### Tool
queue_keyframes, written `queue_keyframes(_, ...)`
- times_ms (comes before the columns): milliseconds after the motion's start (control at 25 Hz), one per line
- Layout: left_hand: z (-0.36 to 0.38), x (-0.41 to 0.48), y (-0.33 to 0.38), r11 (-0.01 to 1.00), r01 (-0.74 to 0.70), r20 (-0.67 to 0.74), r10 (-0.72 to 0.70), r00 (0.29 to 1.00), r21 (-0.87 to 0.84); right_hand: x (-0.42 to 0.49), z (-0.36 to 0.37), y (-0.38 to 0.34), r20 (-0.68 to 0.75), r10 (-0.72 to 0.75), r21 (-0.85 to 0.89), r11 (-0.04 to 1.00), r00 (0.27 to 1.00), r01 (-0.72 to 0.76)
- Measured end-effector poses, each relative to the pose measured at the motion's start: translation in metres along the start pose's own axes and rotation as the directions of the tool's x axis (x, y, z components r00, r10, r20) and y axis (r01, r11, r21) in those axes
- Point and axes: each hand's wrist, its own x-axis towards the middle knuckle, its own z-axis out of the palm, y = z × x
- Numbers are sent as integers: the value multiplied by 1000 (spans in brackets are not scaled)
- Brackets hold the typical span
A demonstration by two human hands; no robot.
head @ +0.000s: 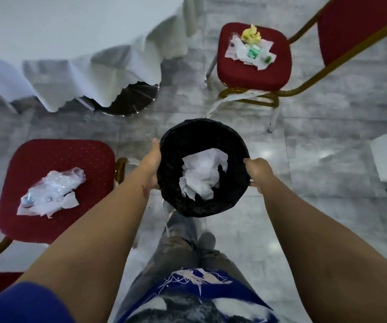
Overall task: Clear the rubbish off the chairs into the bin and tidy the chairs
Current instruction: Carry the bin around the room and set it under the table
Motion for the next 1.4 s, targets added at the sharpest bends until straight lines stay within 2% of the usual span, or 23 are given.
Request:
queue_keyframes(120, -5, 39, 30, 997, 16, -34, -19, 999, -80, 49, 20, -39, 26, -26, -54, 998, 999, 27)
queue_keyframes(240, -15, 80, 48, 991, -35, -136, 17, 991, -131, 88, 43, -68, 44, -34, -96, 995, 998, 39)
queue_keyframes(440, -43, 200, 53, 954, -47, -272, -36, 962, -295, 173, 97, -93, 73, -69, -214, 973, 995, 84)
queue_keyframes(520, -50, 250, 51, 953, 6, -294, -99, 951, -302, 209, 119, -98, 82, -96, -254, 960, 992, 114)
queue_keyframes(640, -52, 315, 52, 952, 6, -374, -126, 919, -306, 267, 148, -101, 116, -116, -296, 944, 987, 146)
queue_keyframes(840, -48, 416, 40, 954, -61, -415, -69, 907, -293, 363, 193, -97, 158, -141, -325, 927, 977, 186)
queue_keyframes(1080, -54, 496, 22, 952, -96, -454, -49, 890, -290, 427, 227, -89, 214, -133, -337, 920, 968, 201)
queue_keyframes(1400, -63, 521, 12, 943, -93, -387, -41, 921, -321, 443, 242, -85, 245, -82, -372, 912, 966, 172)
